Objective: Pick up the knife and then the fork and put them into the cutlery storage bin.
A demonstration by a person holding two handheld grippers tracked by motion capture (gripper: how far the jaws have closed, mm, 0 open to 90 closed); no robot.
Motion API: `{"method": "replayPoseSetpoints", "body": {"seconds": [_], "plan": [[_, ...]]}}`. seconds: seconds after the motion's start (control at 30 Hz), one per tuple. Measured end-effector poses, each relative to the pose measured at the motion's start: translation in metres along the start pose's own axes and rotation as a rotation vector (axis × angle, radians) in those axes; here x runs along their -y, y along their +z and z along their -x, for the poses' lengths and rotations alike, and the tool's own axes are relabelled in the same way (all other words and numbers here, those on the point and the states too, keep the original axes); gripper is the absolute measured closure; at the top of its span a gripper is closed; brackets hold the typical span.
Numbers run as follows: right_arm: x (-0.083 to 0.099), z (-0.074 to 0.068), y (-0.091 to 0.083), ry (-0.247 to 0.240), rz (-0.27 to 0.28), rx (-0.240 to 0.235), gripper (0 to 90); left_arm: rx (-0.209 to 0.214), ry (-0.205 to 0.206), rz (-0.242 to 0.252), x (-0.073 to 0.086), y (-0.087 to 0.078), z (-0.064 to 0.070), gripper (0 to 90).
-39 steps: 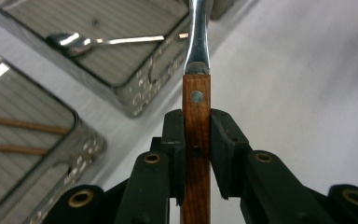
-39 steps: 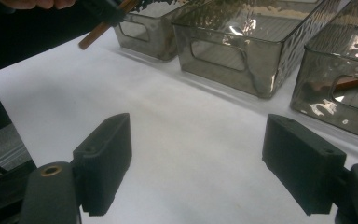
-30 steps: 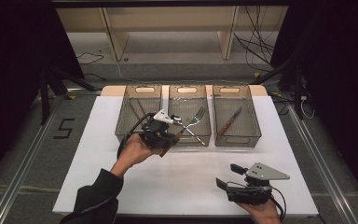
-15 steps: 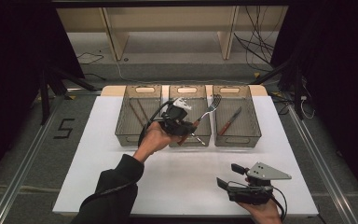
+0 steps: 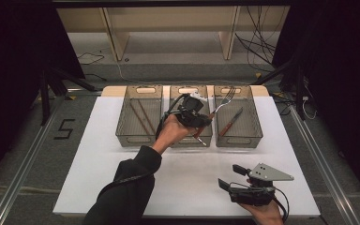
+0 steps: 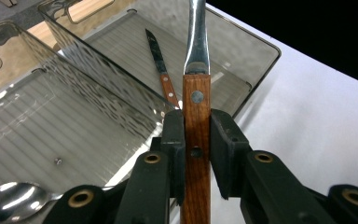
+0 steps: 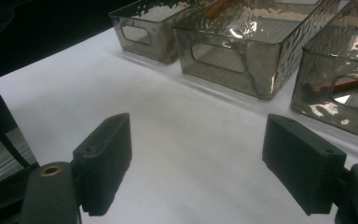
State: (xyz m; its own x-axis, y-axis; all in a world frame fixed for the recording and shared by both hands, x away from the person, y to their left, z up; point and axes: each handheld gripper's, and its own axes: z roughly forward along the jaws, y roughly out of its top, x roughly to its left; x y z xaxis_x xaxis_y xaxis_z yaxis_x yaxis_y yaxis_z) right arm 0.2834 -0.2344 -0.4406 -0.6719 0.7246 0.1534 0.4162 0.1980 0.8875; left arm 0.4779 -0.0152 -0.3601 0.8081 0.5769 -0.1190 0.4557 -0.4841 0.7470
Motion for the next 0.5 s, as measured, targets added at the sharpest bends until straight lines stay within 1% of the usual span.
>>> {"method": "replayPoseSetpoints", "body": {"seconds": [0.13, 0.23, 0.3, 0.5], "plan": [[0.0, 0.0, 0.0, 0.001, 0.001, 0.0, 24.6, 0.003, -0.007, 0.011, -0.006, 0.006, -0.001, 76.0], [0.0, 0.0, 0.0, 0.002, -0.002, -0.001, 24.6, 0.009, -0.025, 0.027, -0.009, 0.01, -0.001, 76.1], [0.0, 0.0, 0.001, 0.001, -0.002, -0.002, 24.6, 0.009, -0.021, 0.025, -0.01, 0.013, -0.002, 76.0], [0.0, 0.0, 0.001, 0.004, -0.003, -0.003, 24.6, 0.02, -0.041, 0.039, -0.018, 0.022, -0.003, 76.0]]}}
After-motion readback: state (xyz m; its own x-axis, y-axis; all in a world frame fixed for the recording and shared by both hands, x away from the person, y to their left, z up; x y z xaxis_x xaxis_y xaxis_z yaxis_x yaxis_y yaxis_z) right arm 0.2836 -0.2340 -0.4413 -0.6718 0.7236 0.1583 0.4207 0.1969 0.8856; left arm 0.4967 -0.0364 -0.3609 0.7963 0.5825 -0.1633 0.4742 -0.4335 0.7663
